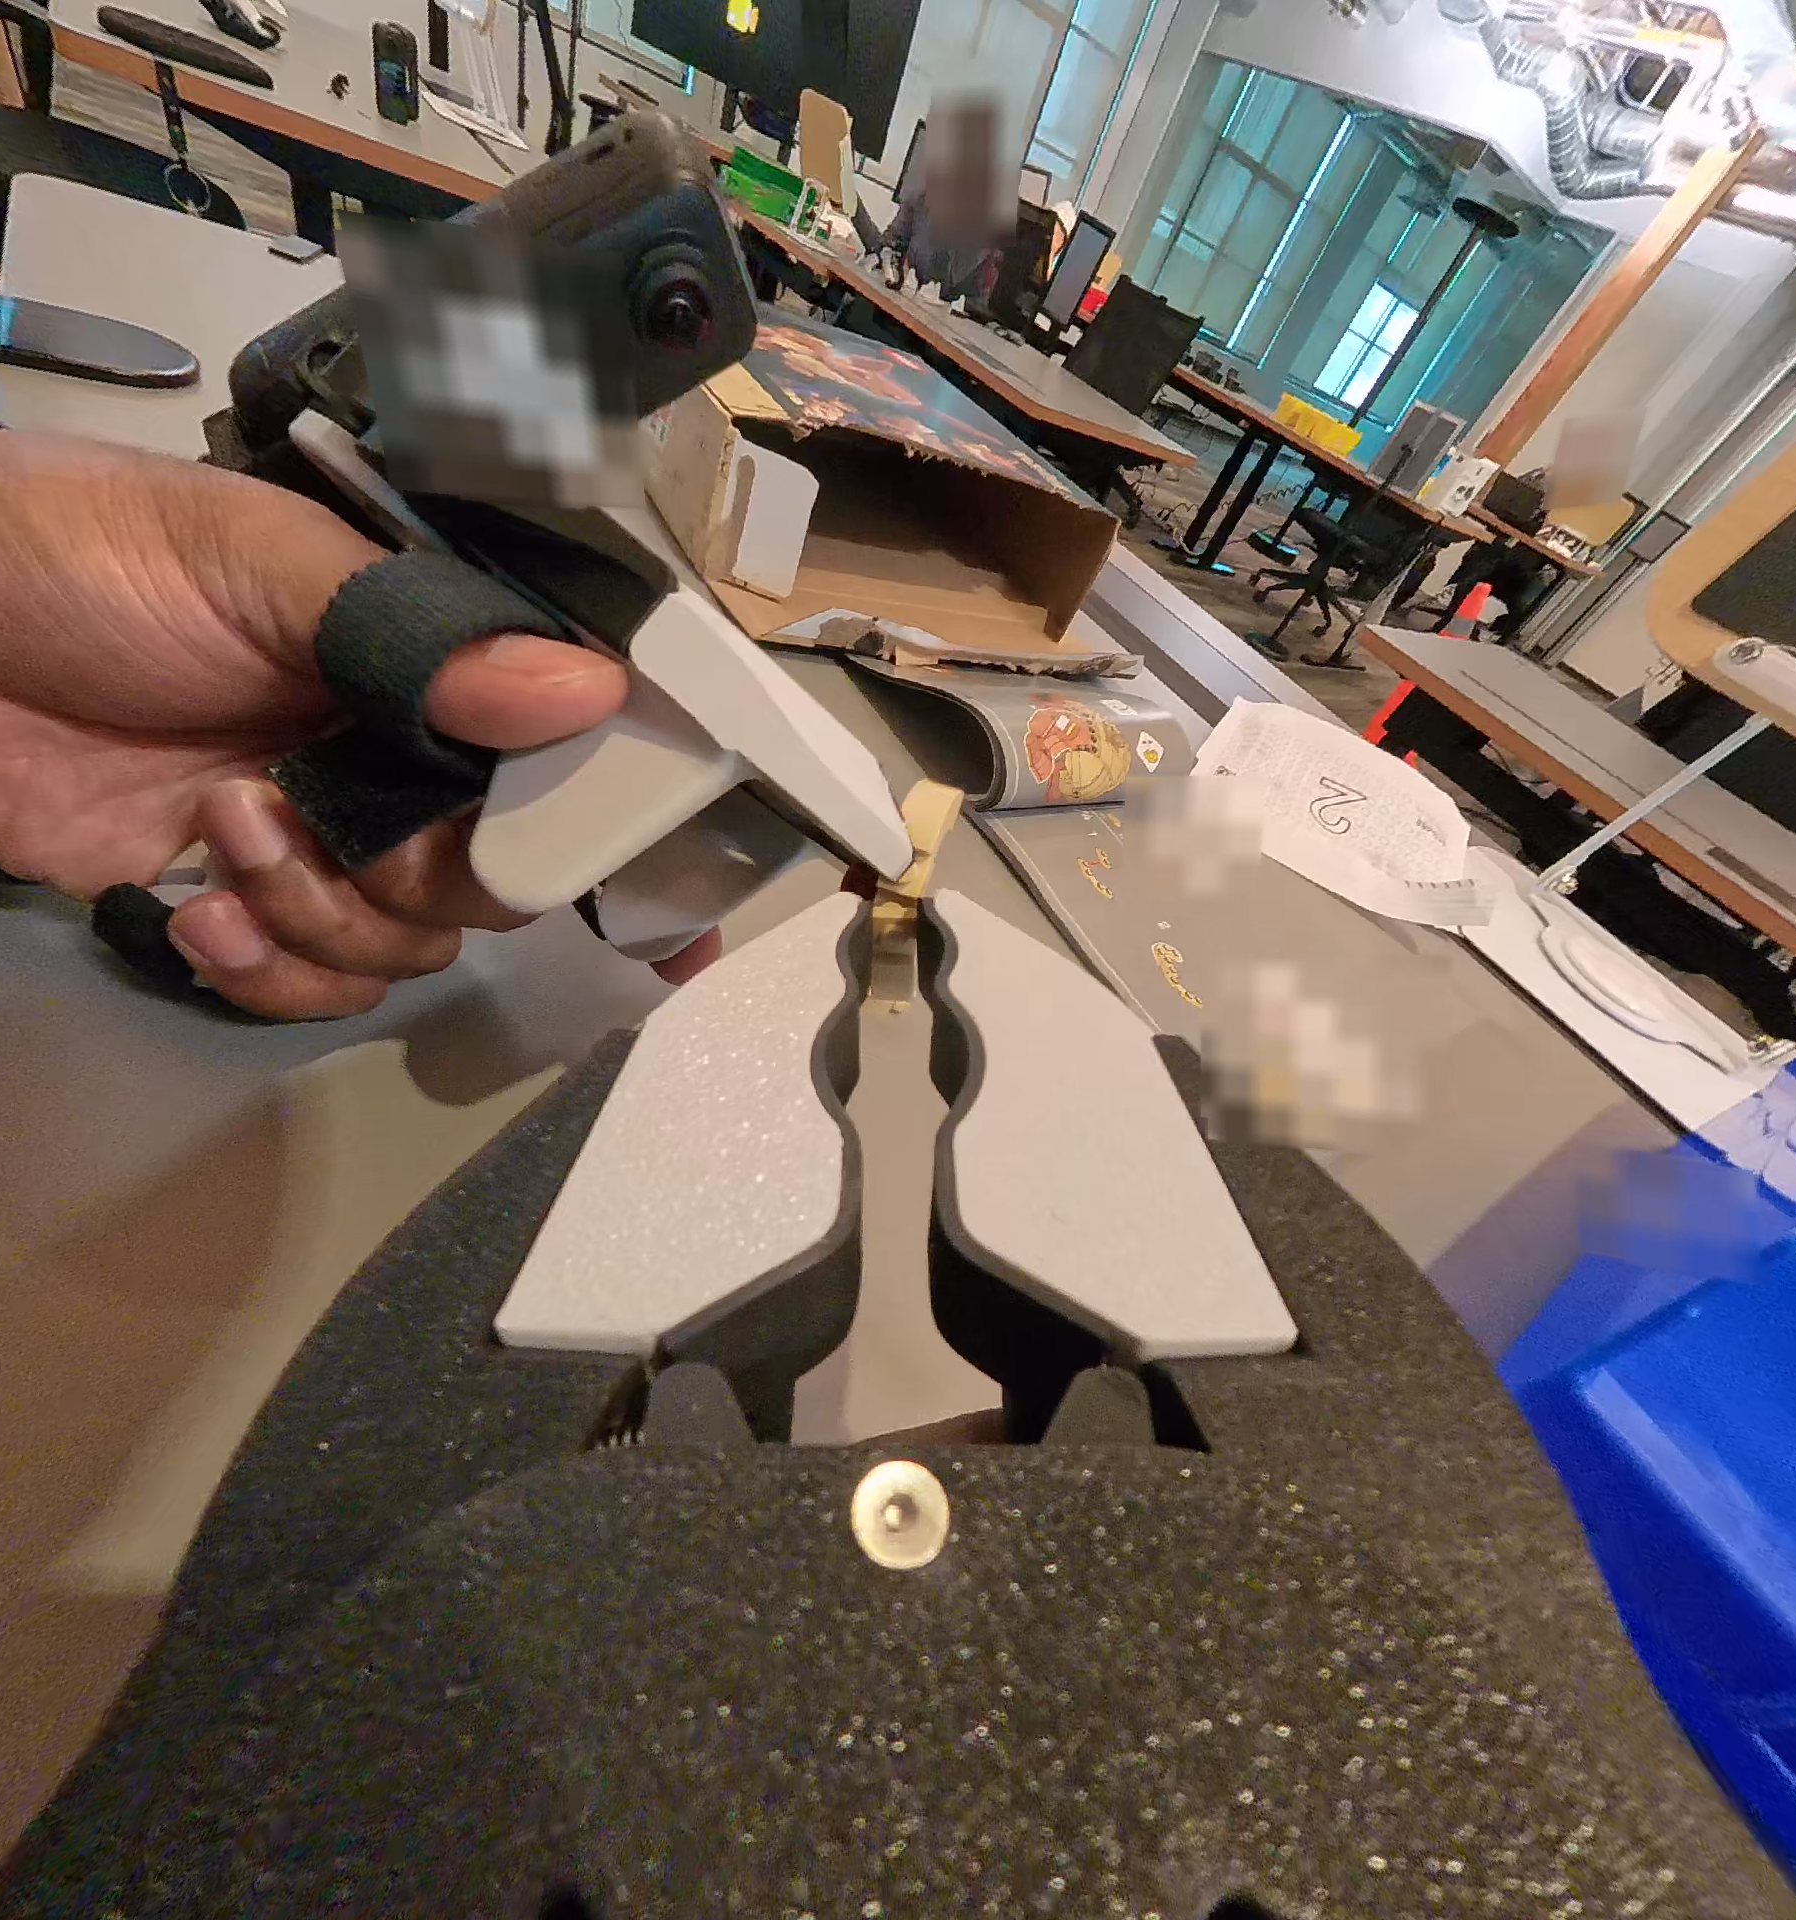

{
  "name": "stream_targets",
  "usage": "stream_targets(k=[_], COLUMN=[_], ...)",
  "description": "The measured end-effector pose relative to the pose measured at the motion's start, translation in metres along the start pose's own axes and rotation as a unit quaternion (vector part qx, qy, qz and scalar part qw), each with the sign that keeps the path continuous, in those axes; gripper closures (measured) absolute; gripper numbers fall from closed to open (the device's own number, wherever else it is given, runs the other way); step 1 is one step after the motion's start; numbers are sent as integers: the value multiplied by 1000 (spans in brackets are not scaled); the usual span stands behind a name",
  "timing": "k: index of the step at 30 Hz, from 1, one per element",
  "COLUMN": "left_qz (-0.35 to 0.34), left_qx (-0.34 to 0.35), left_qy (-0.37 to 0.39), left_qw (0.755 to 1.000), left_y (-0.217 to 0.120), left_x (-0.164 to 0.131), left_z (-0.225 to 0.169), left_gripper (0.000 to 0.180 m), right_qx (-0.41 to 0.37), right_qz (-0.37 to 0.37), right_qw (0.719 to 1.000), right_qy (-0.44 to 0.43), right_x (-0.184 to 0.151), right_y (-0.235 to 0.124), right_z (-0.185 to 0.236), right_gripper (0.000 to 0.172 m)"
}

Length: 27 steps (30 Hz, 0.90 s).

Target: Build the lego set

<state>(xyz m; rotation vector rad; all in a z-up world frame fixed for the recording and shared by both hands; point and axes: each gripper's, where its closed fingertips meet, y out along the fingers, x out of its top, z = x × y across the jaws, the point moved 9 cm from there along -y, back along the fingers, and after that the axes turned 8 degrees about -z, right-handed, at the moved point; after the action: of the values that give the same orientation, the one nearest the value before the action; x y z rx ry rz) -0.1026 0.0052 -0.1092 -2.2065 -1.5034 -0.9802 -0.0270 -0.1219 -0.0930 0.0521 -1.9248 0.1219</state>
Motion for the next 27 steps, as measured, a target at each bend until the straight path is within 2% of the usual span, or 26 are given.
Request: stream_targets(k=[11,27], left_qz=[12,-11], left_qx=[18,-4], left_qy=[61,-8], left_qw=[998,1000], left_y=[0,0], left_x=[-1,-3], left_z=[-5,-2], left_gripper=[168,168], right_qx=[5,-27], right_qz=[0,4], right_qw=[999,991], right_qy=[49,133], right_x=[0,4], right_y=[0,0], right_z=[-1,3], right_gripper=[164,164])
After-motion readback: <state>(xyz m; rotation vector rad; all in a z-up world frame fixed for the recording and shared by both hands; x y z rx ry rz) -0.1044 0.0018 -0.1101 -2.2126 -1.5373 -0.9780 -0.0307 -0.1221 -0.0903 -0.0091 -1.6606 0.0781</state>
